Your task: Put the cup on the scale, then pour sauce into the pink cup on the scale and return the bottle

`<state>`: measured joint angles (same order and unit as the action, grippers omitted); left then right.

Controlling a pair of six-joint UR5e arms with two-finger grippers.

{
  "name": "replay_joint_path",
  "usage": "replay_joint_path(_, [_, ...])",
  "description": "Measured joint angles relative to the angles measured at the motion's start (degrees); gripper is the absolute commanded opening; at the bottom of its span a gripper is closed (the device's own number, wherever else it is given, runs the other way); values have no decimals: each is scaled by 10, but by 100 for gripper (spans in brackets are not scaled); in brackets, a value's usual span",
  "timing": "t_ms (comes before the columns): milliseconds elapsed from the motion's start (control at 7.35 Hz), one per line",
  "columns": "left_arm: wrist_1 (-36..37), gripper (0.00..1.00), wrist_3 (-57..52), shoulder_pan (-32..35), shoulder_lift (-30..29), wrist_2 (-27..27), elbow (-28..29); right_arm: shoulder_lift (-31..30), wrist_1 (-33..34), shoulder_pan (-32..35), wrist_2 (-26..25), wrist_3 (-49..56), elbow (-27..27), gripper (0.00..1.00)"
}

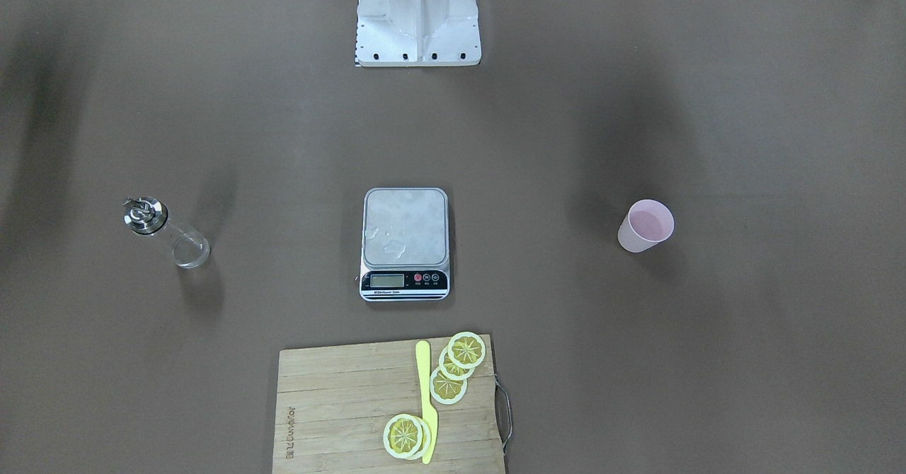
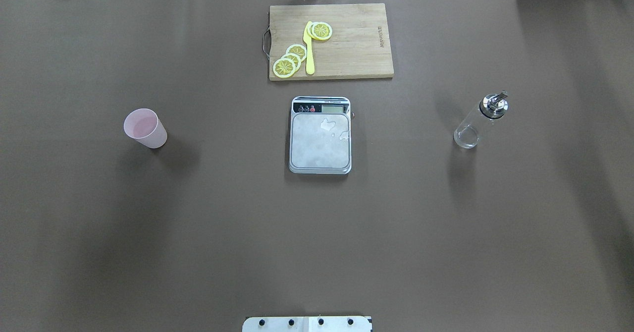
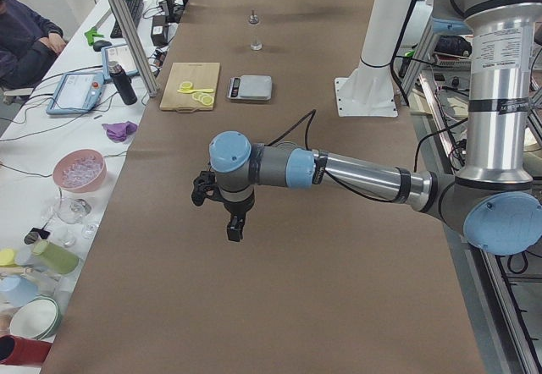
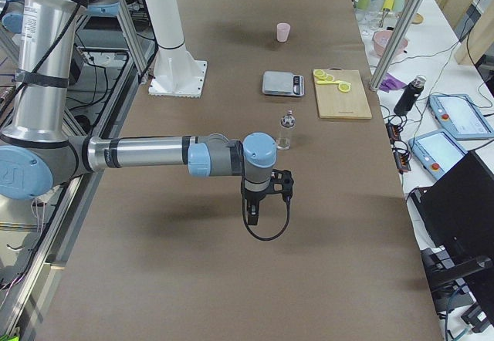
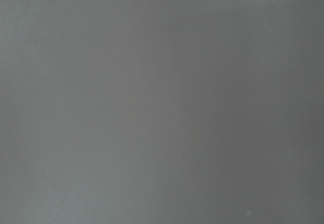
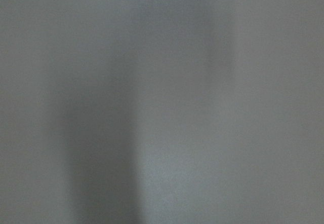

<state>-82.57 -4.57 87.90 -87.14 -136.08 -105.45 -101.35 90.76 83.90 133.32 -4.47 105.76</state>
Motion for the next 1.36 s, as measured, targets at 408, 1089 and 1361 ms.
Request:
replay_joint_path(408, [-5,98,3,-1,-18,-3,-21,5,0,-1,0,0,14,100])
replay_joint_path(1089, [-123,98,13,-3,-72,-3,12,34,-1,2,-6,-30,81,100])
replay_joint_path(1361, [-176,98,49,-4,-93,-3,43,46,-2,3,-5,-76,86,100])
